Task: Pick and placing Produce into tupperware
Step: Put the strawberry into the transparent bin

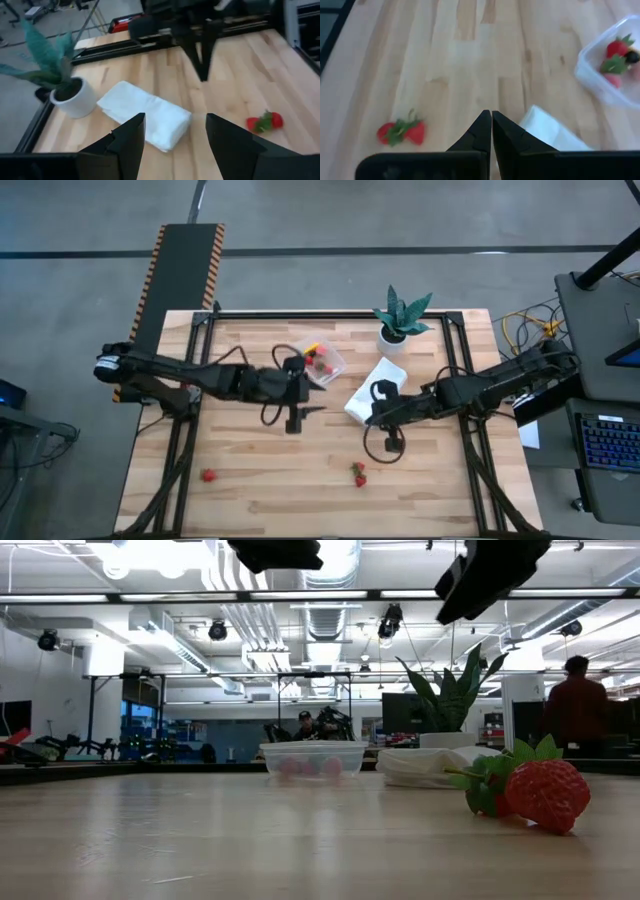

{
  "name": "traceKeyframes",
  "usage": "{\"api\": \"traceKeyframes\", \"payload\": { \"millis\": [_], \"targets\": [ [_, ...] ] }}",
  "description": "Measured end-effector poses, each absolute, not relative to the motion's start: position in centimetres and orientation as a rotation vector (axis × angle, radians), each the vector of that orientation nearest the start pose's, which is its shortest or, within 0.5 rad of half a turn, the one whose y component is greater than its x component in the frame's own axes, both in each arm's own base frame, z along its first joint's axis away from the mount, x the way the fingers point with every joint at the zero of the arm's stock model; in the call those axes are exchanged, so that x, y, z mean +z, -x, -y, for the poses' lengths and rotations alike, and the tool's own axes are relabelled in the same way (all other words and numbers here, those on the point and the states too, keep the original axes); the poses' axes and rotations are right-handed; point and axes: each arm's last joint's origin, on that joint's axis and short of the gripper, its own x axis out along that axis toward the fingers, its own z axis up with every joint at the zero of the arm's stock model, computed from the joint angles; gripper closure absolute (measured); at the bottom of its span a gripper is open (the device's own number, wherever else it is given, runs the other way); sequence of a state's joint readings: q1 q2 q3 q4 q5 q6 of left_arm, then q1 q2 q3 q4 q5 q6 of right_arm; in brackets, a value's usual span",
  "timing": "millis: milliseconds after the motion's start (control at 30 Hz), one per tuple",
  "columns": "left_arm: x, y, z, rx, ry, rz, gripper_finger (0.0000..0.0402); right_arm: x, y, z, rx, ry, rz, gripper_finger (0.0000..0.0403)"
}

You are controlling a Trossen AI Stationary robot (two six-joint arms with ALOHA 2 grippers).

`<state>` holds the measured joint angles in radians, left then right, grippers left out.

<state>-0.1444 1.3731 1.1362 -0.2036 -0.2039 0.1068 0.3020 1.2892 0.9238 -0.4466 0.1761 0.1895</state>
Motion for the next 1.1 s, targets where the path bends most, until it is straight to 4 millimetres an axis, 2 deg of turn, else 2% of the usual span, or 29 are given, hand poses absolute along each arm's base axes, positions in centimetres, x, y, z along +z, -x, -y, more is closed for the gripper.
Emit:
{"api": "traceKeyframes", "payload": {
  "millis": [200,400,600,733,933,1100],
  "targets": [
    [31.0,-29.9,6.6,-0.032,-0.164,-0.35,0.0208,26.5,-24.7,-9.2,0.075,-0.039,-0.813,0.0394],
    [29.5,-29.0,8.0,-0.076,-0.143,-0.216,0.0208,27.4,-24.3,-10.9,0.099,-0.123,-0.793,0.0394],
    [27.9,-27.7,7.8,-0.068,-0.132,-0.107,0.0208,28.1,-24.0,-11.8,0.096,-0.219,-0.783,0.0394],
    [27.6,-26.4,7.2,-0.036,-0.176,-0.046,0.0208,28.6,-24.1,-12.0,0.076,-0.294,-0.775,0.0394],
    [28.3,-24.5,6.6,-0.022,-0.248,0.008,0.0208,29.2,-25.4,-12.6,0.044,-0.377,-0.774,0.0394],
    [27.9,-22.8,6.1,-0.02,-0.249,0.019,0.0208,29.7,-26.6,-13.3,-0.006,-0.399,-0.865,0.0394]
  ]
}}
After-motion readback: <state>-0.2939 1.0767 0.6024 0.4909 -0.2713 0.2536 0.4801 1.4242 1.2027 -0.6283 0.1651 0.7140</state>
